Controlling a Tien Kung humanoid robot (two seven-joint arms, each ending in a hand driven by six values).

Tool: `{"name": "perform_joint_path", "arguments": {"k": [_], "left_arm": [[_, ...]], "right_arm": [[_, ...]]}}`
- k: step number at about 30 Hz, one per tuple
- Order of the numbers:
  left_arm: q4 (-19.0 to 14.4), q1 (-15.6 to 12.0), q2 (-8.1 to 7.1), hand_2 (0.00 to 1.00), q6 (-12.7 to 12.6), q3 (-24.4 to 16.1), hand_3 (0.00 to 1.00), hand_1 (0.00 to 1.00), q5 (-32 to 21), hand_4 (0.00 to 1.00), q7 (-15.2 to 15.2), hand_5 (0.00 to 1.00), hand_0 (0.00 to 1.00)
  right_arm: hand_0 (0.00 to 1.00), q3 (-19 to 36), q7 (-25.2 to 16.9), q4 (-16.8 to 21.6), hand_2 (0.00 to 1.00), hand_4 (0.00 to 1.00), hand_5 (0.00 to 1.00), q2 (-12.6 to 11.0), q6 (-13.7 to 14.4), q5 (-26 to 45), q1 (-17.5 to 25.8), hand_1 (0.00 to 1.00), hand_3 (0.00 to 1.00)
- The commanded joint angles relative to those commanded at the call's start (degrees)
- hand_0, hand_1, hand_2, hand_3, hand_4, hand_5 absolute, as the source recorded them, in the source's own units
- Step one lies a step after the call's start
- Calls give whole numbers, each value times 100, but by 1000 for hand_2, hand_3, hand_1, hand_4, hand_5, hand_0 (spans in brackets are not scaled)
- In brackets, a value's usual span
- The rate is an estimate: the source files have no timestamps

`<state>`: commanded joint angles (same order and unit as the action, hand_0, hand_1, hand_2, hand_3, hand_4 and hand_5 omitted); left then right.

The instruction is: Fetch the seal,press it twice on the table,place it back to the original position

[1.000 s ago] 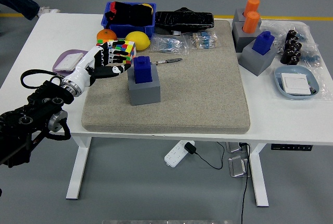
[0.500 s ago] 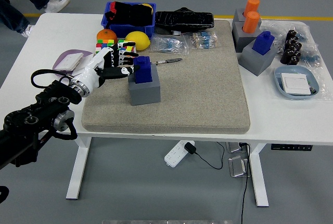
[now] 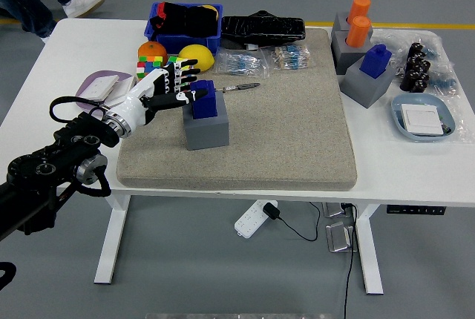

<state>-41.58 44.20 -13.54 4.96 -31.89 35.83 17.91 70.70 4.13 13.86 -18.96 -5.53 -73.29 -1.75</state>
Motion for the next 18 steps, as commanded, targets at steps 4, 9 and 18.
{"name": "perform_joint_path", "arguments": {"k": [4,9,18], "left_arm": [[-1,-12,24,899,-47,-7,933,911,54,998,6,289,874],[-34,-44,58,825,-278,-29,916,851,209,966,75,2,848],[-54,-89,117,753,-518,-35,897,793,355,896,134,2,819]], "right_arm": [[758,-22,-2,-2,647,755,488,-6,0,7,7,668,610],[758,-58,-5,-5,646,756,489,-22,-1,15,11,669,610],[758,-107,-16,0,646,758,482,-42,-10,41,9,668,611]]}}
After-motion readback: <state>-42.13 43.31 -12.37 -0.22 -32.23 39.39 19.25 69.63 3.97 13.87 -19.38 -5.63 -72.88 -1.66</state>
